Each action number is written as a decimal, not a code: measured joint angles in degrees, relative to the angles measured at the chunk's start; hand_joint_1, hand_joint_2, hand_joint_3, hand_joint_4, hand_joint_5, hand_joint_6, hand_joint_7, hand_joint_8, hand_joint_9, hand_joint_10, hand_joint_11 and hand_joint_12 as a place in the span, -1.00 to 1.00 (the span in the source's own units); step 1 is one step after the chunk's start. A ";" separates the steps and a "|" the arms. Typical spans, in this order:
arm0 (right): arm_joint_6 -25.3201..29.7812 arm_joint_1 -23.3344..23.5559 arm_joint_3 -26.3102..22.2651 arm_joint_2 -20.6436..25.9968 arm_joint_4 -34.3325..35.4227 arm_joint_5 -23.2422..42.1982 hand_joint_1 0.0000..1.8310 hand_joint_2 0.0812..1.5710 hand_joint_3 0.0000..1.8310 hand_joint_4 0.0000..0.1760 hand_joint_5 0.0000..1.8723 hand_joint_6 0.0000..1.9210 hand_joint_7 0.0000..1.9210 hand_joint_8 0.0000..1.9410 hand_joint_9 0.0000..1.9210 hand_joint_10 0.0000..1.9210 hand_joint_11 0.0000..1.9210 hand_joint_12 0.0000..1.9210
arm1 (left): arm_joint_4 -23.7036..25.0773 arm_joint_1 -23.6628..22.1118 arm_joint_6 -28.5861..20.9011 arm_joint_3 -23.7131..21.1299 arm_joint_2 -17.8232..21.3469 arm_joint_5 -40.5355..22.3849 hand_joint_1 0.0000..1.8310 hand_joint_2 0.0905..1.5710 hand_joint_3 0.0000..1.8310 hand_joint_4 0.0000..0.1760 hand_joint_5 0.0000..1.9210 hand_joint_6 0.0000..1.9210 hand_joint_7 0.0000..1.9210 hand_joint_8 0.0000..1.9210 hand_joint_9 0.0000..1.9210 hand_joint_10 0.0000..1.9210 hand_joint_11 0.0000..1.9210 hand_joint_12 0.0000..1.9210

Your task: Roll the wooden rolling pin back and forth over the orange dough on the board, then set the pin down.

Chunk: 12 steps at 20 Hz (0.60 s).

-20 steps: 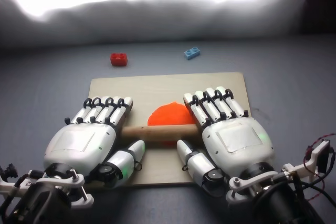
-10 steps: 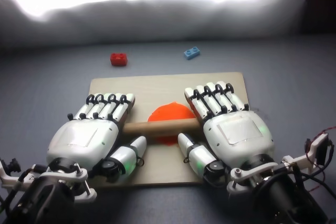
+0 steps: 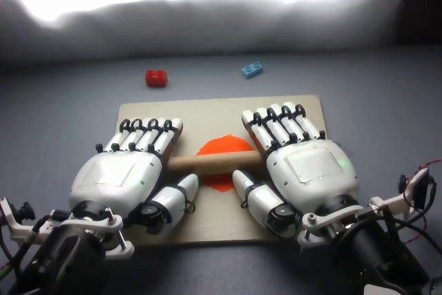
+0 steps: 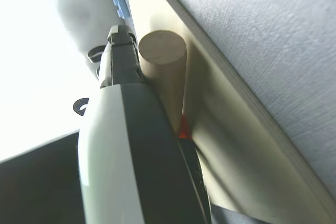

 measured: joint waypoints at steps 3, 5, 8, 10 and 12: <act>0.09 0.02 0.31 -0.02 0.00 0.15 -1.00 1.00 -0.93 -1.00 -0.94 -0.99 -0.97 -1.00 -1.00 -1.00 -1.00 -1.00 | 0.22 -0.33 0.02 0.59 -0.44 0.26 -1.00 1.00 -0.97 -1.00 -1.00 -1.00 -1.00 -1.00 -1.00 -1.00 -1.00 -1.00; 0.17 0.42 0.63 -0.04 0.04 0.70 -1.00 1.00 -0.93 -1.00 -0.95 -0.99 -0.97 -1.00 -1.00 -1.00 -1.00 -1.00 | 0.26 -0.55 -0.02 1.18 -0.68 0.57 -1.00 1.00 -0.97 -1.00 -1.00 -1.00 -1.00 -1.00 -1.00 -1.00 -1.00 -1.00; 0.24 0.44 0.92 -0.15 0.04 0.63 -1.00 1.00 -0.93 -1.00 -0.94 -0.99 -0.96 -1.00 -1.00 -1.00 -1.00 -1.00 | 0.50 -0.85 -0.04 1.84 -0.94 1.18 -1.00 1.00 -0.97 -1.00 -1.00 -1.00 -1.00 -1.00 -1.00 -1.00 -1.00 -1.00; 0.11 0.72 0.94 -0.15 0.42 0.81 -1.00 1.00 -0.93 -1.00 -0.95 -1.00 -0.97 -1.00 -1.00 -1.00 -1.00 -1.00 | 0.59 -0.94 -0.04 2.12 -1.11 1.29 -1.00 1.00 -0.97 -1.00 -1.00 -1.00 -1.00 -1.00 -1.00 -1.00 -1.00 -1.00; 0.02 0.83 0.94 -0.15 0.59 0.81 -1.00 1.00 -0.93 -1.00 -0.96 -1.00 -0.97 -1.00 -1.00 -1.00 -1.00 -1.00 | 0.76 -1.16 -0.07 2.54 -1.31 1.55 -1.00 1.00 -0.97 -1.00 -1.00 -1.00 -1.00 -1.00 -1.00 -1.00 -1.00 -1.00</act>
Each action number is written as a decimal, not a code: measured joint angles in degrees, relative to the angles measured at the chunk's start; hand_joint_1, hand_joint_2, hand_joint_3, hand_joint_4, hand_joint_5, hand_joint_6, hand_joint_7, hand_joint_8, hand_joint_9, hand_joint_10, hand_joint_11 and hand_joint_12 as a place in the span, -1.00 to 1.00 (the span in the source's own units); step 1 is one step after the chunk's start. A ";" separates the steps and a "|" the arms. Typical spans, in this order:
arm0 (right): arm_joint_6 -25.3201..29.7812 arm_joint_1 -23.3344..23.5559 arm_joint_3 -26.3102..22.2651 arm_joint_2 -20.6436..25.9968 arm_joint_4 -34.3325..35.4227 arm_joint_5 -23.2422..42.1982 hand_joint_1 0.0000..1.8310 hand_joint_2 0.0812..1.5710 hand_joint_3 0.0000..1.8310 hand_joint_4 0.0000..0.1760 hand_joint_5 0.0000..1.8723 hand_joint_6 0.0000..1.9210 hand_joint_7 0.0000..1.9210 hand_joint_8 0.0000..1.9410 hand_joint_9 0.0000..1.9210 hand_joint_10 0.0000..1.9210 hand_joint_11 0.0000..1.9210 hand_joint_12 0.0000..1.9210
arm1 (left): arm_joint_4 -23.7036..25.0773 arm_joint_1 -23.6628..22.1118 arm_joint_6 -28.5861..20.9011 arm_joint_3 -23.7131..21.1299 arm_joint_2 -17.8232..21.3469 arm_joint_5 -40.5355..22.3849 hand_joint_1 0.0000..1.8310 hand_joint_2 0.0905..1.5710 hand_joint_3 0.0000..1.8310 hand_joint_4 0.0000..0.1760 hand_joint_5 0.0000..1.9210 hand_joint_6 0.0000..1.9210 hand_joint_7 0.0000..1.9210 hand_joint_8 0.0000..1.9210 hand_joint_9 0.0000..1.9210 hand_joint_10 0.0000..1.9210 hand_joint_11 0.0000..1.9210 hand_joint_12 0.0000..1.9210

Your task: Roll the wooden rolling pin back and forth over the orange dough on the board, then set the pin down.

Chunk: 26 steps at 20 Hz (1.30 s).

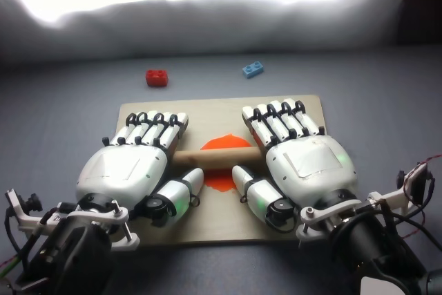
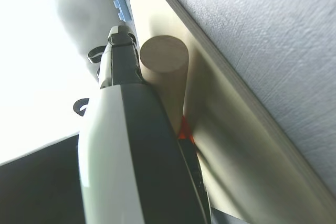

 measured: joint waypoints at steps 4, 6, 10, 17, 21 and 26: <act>0.07 0.09 0.48 -0.11 -0.13 0.00 -1.00 1.00 -0.93 -1.00 -0.97 -1.00 -0.98 -1.00 -1.00 -1.00 -1.00 -1.00 | 0.26 -0.31 -0.37 0.55 -0.09 0.79 -1.00 1.00 -0.97 -1.00 -1.00 -1.00 -1.00 -1.00 -1.00 -1.00 -1.00 -1.00; 0.07 0.37 0.81 -0.11 -0.07 0.50 -1.00 1.00 -0.92 -1.00 -0.95 -0.99 -0.97 -1.00 -1.00 -1.00 -1.00 -1.00 | 0.42 -0.33 -0.90 1.09 -0.24 1.07 -1.00 1.00 -0.97 -1.00 -1.00 -1.00 -1.00 -1.00 -1.00 -1.00 -1.00 -1.00; 0.33 0.61 1.38 -0.20 -0.11 0.85 -1.00 1.00 -0.92 -1.00 -0.96 -1.00 -0.98 -1.00 -1.00 -1.00 -1.00 -1.00 | 0.83 -0.59 -1.51 2.08 -0.44 1.77 -1.00 0.99 -0.98 -1.00 -1.00 -1.00 -1.00 -1.00 -1.00 -1.00 -1.00 -1.00; 0.81 0.85 2.43 -0.24 -0.20 1.25 -1.00 1.00 -0.92 -1.00 -0.96 -1.00 -0.98 -1.00 -1.00 -1.00 -1.00 -1.00 | 1.66 -0.72 -2.84 3.87 -0.74 2.95 -1.00 1.00 -0.97 -1.00 -1.00 -1.00 -1.00 -1.00 -1.00 -1.00 -1.00 -1.00; 1.11 1.29 2.93 -0.24 0.70 1.62 -1.00 1.00 -0.93 -1.00 -0.95 -0.99 -0.96 -0.99 -1.00 -1.00 -1.00 -1.00 | 1.66 -1.44 -2.99 4.81 -0.87 4.07 -1.00 1.00 -0.97 -1.00 -1.00 -1.00 -1.00 -1.00 -1.00 -1.00 -1.00 -1.00; 1.27 1.70 3.98 -0.22 2.27 1.49 -1.00 1.00 -0.92 -1.00 -0.96 -1.00 -0.98 -1.00 -1.00 -1.00 -1.00 -1.00 | 1.33 -1.99 -3.26 6.29 -1.51 4.59 -1.00 1.00 -0.97 -1.00 -1.00 -1.00 -1.00 -1.00 -1.00 -1.00 -1.00 -1.00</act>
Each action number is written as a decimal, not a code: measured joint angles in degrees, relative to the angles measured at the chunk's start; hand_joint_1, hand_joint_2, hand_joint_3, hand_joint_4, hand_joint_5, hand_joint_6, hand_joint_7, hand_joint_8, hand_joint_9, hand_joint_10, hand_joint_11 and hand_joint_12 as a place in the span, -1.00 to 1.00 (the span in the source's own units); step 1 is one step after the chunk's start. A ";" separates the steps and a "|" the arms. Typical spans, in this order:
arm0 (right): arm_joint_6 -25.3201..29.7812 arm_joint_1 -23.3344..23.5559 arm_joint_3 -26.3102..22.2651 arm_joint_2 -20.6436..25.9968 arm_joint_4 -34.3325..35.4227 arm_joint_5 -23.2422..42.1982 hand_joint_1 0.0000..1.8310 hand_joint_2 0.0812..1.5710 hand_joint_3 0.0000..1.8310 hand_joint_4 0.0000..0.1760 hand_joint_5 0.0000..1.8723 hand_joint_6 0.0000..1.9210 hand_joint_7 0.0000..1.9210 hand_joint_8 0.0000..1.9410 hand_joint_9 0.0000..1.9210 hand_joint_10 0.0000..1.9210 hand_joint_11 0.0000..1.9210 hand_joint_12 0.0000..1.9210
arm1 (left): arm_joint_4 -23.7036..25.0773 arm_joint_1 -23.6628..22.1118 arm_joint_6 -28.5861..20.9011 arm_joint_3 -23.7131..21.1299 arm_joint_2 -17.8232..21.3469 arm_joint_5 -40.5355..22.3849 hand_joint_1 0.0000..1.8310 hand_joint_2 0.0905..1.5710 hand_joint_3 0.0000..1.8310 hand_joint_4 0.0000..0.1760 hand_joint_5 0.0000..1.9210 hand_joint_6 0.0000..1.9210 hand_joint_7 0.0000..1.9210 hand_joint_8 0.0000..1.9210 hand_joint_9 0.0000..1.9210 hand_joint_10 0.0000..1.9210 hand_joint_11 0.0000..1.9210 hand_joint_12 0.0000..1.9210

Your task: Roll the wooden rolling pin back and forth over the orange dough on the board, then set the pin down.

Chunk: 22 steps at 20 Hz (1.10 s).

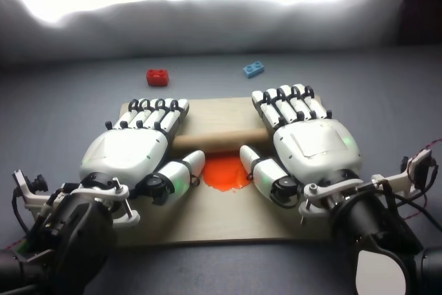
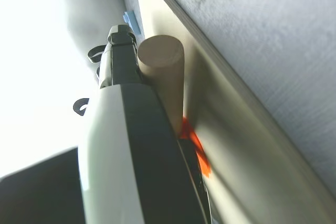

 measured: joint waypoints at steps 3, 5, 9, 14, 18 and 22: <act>0.04 0.00 0.20 0.00 0.20 0.00 -1.00 1.00 -0.92 -1.00 -0.96 -1.00 -0.98 -1.00 -1.00 -1.00 -1.00 -1.00 | 0.17 -0.15 -0.22 0.85 -0.35 0.28 -1.00 1.00 -0.97 -1.00 -1.00 -1.00 -1.00 -1.00 -1.00 -1.00 -1.00 -1.00; 0.07 0.00 0.37 0.00 0.42 0.04 -1.00 1.00 -0.92 -1.00 -0.96 -1.00 -0.98 -1.00 -1.00 -1.00 -1.00 -1.00 | 0.33 -0.42 -0.24 1.40 -0.52 0.61 -1.00 1.00 -0.97 -1.00 -1.00 -1.00 -1.00 -1.00 -1.00 -1.00 -1.00 -1.00; 0.42 0.13 0.76 0.00 0.76 0.42 -1.00 1.00 -0.92 -1.00 -0.96 -1.00 -0.97 -1.00 -1.00 -1.00 -1.00 -1.00 | 0.50 -1.07 -0.22 2.62 -1.11 1.03 -1.00 1.00 -0.97 -1.00 -1.00 -1.00 -1.00 -1.00 -1.00 -1.00 -1.00 -1.00; 0.72 0.42 1.31 0.00 1.22 1.18 -1.00 1.00 -0.93 -1.00 -0.96 -1.00 -0.98 -1.00 -1.00 -1.00 -1.00 -1.00 | 0.55 -1.29 -0.24 3.76 -1.77 1.36 -1.00 1.00 -0.97 -1.00 -1.00 -1.00 -1.00 -1.00 -1.00 -1.00 -1.00 -1.00; 0.98 0.74 1.84 0.02 1.36 1.79 -1.00 1.00 -0.93 -1.00 -0.98 -1.00 -0.99 -1.00 -1.00 -1.00 -1.00 -1.00 | 0.59 -1.60 -0.13 4.59 -2.23 1.53 -1.00 0.99 -0.97 -1.00 -1.00 -1.00 -1.00 -1.00 -1.00 -1.00 -1.00 -1.00; 1.18 0.83 2.36 0.04 1.77 1.75 -1.00 1.00 -0.93 -1.00 -0.94 -0.98 -0.96 -0.99 -1.00 -1.00 -1.00 -1.00 | 0.37 -2.34 0.72 5.38 -2.58 2.43 -1.00 1.00 -0.98 -1.00 -1.00 -1.00 -1.00 -1.00 -1.00 -1.00 -1.00 -1.00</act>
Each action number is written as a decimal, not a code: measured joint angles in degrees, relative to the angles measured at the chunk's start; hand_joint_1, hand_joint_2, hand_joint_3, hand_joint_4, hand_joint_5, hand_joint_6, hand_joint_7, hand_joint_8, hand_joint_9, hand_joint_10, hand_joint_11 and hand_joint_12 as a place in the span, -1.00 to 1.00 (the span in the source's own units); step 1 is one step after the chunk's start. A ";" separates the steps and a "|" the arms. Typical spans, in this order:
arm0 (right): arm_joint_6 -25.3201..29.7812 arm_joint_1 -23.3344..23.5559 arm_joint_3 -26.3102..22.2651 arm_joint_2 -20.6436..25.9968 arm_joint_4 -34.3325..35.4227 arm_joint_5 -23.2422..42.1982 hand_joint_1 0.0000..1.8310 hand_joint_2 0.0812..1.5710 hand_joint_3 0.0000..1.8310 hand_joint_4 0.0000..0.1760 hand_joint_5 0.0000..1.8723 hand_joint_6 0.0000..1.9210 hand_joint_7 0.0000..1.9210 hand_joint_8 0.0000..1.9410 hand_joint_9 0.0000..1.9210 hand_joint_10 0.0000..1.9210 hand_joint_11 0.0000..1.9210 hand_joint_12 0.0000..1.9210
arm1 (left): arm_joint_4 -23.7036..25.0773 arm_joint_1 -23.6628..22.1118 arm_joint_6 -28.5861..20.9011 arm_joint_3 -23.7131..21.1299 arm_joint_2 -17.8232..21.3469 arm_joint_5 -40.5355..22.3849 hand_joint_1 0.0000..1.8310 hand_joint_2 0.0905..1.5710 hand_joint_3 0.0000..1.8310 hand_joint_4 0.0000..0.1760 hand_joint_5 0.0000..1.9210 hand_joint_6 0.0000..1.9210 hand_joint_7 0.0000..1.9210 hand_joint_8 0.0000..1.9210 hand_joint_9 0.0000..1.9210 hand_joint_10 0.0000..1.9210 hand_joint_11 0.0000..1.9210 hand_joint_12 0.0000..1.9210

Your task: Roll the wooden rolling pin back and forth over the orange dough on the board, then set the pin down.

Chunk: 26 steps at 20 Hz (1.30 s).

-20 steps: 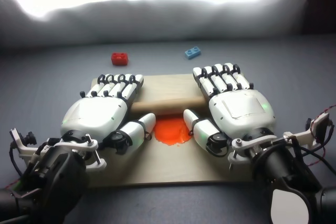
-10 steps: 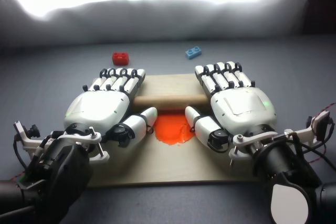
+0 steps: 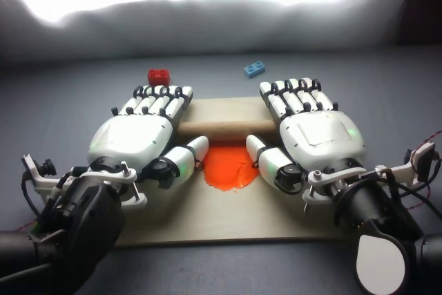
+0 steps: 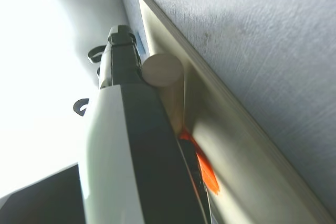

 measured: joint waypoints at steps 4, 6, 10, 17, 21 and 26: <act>-0.13 0.00 0.31 0.09 0.52 -0.26 -1.00 0.99 -0.94 -1.00 -0.96 -0.99 -0.97 -1.00 -1.00 -1.00 -1.00 -1.00 | -0.31 -0.92 0.66 1.53 -0.76 1.07 -1.00 1.00 -0.98 -1.00 -1.00 -1.00 -1.00 -1.00 -1.00 -1.00 -1.00 -1.00; -0.20 0.00 0.46 0.13 0.57 -0.22 -1.00 0.99 -0.95 -1.00 -0.96 -0.99 -0.97 -1.00 -0.99 -1.00 -1.00 -1.00 | -0.33 -0.98 0.66 1.79 -0.96 1.07 -1.00 0.99 -0.98 -1.00 -1.00 -1.00 -1.00 -1.00 -1.00 -1.00 -1.00 -1.00; -0.22 0.00 0.59 0.13 0.57 -0.09 -1.00 0.98 -0.95 -1.00 -0.94 -0.99 -0.97 -0.99 -1.00 -1.00 -1.00 -1.00 | -0.07 -1.01 0.72 2.32 -1.03 1.46 -1.00 1.00 -0.98 -1.00 -1.00 -1.00 -1.00 -1.00 -1.00 -1.00 -1.00 -1.00; 0.17 0.44 1.25 0.26 0.98 0.94 -1.00 0.98 -0.96 -1.00 -0.95 -0.99 -0.95 -0.99 -0.98 -0.99 -1.00 -1.00 | 0.00 -1.81 1.42 3.74 -1.70 2.71 -1.00 0.99 -0.99 -1.00 -1.00 -1.00 -1.00 -1.00 -1.00 -1.00 -1.00 -1.00; 0.96 0.66 1.73 0.35 0.96 1.70 -1.00 0.99 -0.96 -1.00 -0.94 -0.99 -0.95 -0.99 -0.97 -0.99 -1.00 -1.00 | 0.02 -2.05 1.73 4.15 -1.77 3.37 -1.00 0.98 -0.99 -1.00 -1.00 -1.00 -1.00 -1.00 -1.00 -1.00 -1.00 -1.00; 1.44 0.83 2.40 0.35 1.07 2.36 -1.00 0.99 -0.96 -1.00 -0.95 -0.99 -0.95 -1.00 -0.98 -1.00 -1.00 -1.00 | -0.33 -2.91 2.67 4.63 -1.99 4.39 -1.00 0.99 -0.99 -1.00 -0.99 -1.00 -0.98 -0.99 -1.00 -1.00 -1.00 -1.00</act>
